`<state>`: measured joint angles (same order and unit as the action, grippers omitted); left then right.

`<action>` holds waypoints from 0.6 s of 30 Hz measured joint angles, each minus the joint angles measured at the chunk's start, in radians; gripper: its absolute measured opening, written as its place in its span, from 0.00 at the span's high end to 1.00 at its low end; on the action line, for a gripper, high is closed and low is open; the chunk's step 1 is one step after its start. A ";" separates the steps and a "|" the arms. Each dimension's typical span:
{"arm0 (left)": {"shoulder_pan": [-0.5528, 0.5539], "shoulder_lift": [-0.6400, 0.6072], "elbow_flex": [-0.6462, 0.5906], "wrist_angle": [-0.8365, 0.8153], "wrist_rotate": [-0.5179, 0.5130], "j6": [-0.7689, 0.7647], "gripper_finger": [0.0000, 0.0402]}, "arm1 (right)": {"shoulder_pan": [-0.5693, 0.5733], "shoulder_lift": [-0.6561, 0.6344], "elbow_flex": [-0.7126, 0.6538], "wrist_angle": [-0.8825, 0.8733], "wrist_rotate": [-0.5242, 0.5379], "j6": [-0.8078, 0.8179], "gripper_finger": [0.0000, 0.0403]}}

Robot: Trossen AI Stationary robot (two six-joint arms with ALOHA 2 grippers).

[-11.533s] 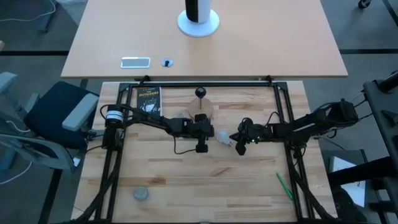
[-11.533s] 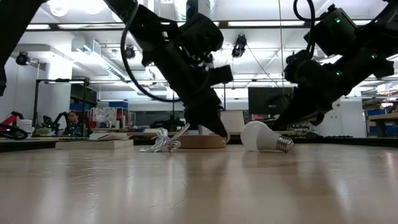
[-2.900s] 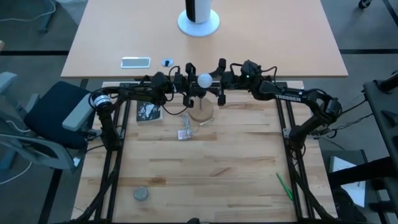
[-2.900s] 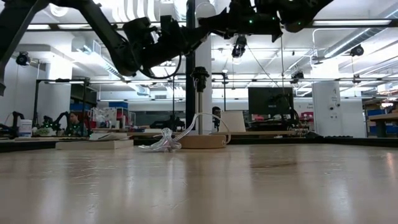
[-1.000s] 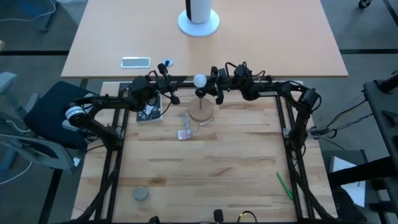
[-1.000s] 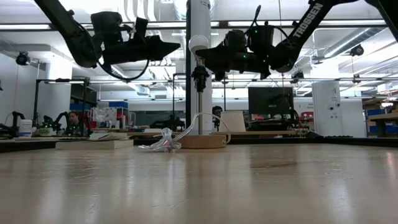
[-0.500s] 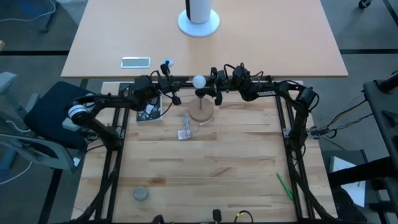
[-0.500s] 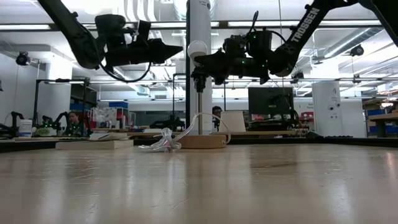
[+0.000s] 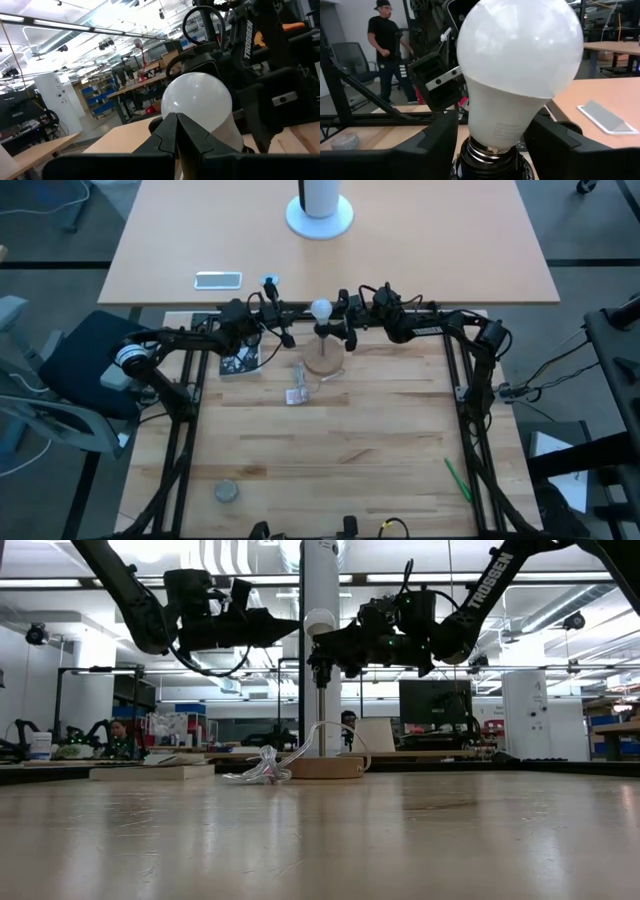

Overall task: Screw lightbulb
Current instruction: Insert the lightbulb into the black lamp

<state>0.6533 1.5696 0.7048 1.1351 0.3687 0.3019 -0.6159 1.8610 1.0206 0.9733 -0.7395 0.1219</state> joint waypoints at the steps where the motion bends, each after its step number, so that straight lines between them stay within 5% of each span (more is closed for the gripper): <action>1: 0.000 0.000 0.000 0.000 0.000 0.000 1.00 | 0.000 0.000 0.000 0.000 0.000 0.000 0.47; 18: 0.000 0.000 -0.001 0.000 -0.001 0.000 1.00 | 0.000 -0.147 -0.001 -0.400 0.060 -0.202 0.41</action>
<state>0.6537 1.5696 0.7040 1.1349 0.3679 0.3015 -0.6155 1.7139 1.0199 0.5731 -0.6795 -0.0801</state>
